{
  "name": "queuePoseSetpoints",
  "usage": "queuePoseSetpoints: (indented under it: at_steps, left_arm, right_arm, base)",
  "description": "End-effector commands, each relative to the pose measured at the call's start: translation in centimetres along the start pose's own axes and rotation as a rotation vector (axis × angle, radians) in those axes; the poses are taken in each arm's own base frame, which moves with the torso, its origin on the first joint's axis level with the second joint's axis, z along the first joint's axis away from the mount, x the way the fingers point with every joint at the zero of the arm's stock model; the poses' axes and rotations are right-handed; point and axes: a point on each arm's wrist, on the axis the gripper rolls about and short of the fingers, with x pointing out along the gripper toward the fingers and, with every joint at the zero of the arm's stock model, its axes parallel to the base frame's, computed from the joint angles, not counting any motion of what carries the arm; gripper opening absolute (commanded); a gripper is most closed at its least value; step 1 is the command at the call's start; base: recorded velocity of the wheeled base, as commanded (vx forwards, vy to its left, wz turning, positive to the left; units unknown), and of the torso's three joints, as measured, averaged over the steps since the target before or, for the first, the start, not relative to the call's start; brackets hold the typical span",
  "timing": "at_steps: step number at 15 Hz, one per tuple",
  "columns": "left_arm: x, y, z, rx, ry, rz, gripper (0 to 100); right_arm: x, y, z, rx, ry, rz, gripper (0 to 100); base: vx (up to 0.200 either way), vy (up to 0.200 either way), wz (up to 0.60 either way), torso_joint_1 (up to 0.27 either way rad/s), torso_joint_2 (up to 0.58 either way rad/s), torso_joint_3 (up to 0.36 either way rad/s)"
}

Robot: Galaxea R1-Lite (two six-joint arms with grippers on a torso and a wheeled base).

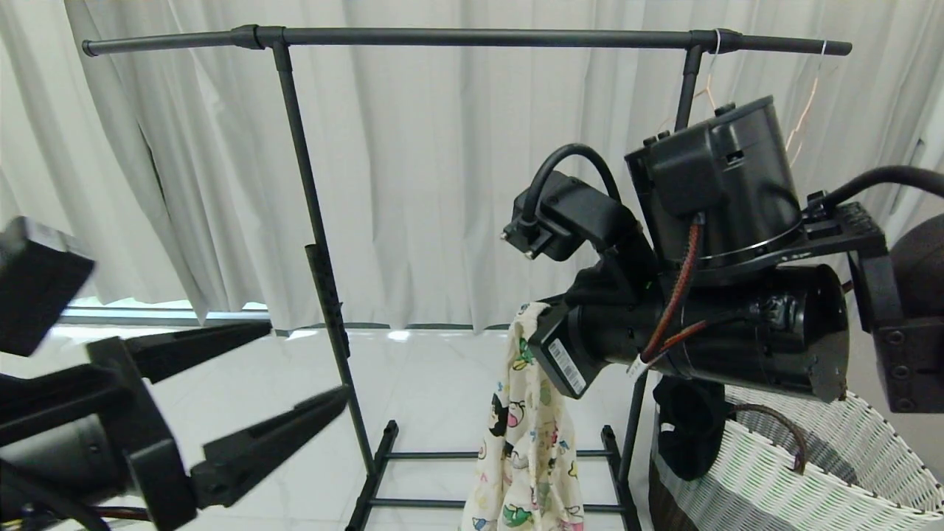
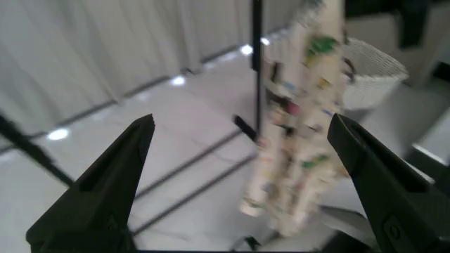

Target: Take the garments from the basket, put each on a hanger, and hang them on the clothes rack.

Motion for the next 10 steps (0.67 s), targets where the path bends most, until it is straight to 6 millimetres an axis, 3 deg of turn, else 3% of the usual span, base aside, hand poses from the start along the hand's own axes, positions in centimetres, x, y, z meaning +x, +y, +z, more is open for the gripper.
queuePoseSetpoints:
  at_steps: [1, 5, 8, 10]
  left_arm:
    - [4.2, -4.2, -1.4, -0.063, 0.163, -0.108, 100]
    - [9.5, -7.8, -2.0, -0.112, 0.13, -0.077, 100]
    - [12.0, -7.8, -2.3, -0.132, 0.135, 0.012, 100]
    - [12.4, -6.9, -2.4, -0.181, 0.135, 0.064, 100]
  right_arm:
    - [0.9, 0.2, 0.9, 0.004, -0.017, 0.0, 0]
    - [0.7, 0.1, 2.0, 0.012, -0.056, -0.002, 0]
    - [0.4, 0.1, 2.2, 0.012, -0.064, -0.001, 0]
    - [0.3, 0.2, 2.2, 0.013, -0.068, 0.0, 0]
  base:
    - [0.0, 0.0, 0.0, 0.0, 0.0, 0.0]
    - [0.0, 0.0, 0.0, 0.0, 0.0, 0.0]
    - [0.0, 0.0, 0.0, 0.0, 0.0, 0.0]
    - [0.0, 0.0, 0.0, 0.0, 0.0, 0.0]
